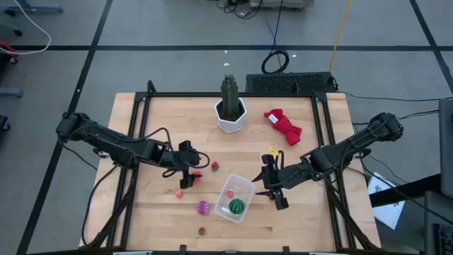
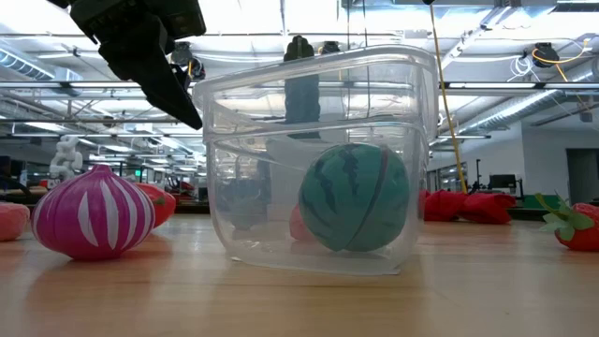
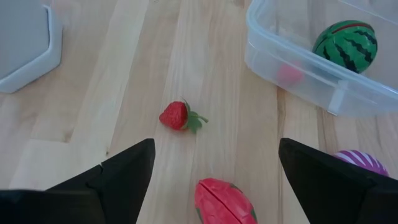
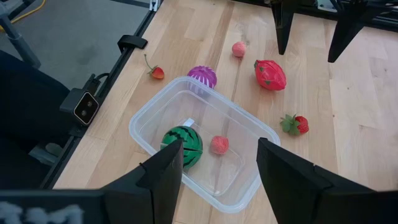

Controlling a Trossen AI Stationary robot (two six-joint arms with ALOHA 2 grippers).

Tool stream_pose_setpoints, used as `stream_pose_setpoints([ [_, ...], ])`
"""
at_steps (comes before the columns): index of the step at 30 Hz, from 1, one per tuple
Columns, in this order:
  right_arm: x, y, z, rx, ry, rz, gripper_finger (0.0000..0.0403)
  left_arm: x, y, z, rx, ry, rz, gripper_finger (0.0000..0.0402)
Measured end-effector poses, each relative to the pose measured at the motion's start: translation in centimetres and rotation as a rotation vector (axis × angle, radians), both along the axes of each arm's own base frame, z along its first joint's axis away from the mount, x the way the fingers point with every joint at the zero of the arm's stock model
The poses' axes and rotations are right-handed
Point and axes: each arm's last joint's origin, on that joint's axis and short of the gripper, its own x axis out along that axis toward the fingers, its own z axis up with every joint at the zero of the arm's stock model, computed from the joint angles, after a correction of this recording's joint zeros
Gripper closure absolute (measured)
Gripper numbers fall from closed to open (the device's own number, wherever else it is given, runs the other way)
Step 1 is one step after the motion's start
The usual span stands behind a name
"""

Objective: Pick and placing Produce into tupperware
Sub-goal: Put the red dragon fruit into the transparent bin

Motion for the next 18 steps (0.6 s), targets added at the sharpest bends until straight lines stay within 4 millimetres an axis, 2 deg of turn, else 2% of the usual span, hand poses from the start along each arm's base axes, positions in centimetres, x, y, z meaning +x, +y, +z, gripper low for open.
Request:
stream_pose_setpoints([
  [18, 0.0, 0.0, 0.0, 0.018, 0.004, -0.014, 0.0206, 0.09, -0.42, 0.16, 0.017, -0.022, -0.055, 0.0052],
])
